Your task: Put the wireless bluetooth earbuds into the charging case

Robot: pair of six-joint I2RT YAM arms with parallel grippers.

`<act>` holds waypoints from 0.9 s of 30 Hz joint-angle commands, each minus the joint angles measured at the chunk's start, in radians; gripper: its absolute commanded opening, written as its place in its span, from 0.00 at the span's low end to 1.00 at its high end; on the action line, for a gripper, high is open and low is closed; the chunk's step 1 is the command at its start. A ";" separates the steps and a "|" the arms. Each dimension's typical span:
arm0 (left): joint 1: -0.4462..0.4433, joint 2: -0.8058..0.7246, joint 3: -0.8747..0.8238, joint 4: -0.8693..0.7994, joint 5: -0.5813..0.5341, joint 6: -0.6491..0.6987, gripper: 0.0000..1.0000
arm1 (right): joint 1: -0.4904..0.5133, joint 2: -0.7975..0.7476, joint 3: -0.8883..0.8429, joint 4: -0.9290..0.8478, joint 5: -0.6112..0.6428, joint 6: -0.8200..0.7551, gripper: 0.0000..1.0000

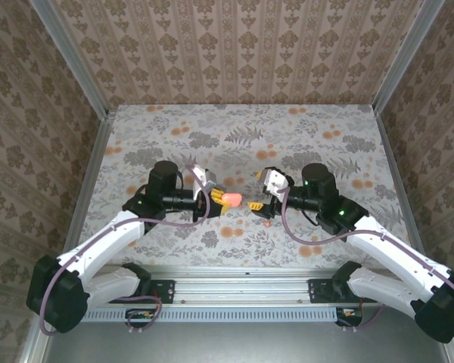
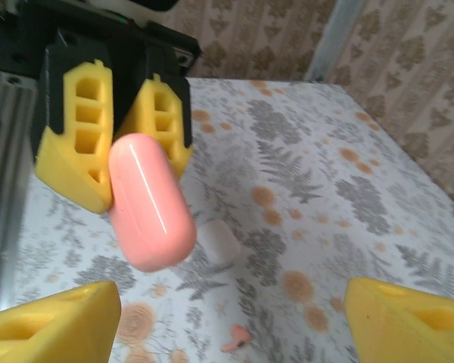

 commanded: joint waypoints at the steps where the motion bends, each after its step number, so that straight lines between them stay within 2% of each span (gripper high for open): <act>1: 0.003 -0.027 -0.020 0.092 0.082 0.097 0.06 | -0.007 0.039 0.075 -0.048 -0.203 0.028 0.78; 7: -0.007 -0.049 -0.043 0.115 0.066 0.112 0.05 | -0.007 0.122 0.154 -0.066 -0.299 0.040 0.78; 17: -0.012 -0.065 -0.042 0.131 0.059 0.094 0.05 | -0.006 0.222 0.217 -0.080 -0.345 0.060 0.78; 27: -0.021 -0.088 -0.031 0.129 0.069 0.088 0.05 | -0.010 0.286 0.264 -0.096 -0.274 0.077 0.74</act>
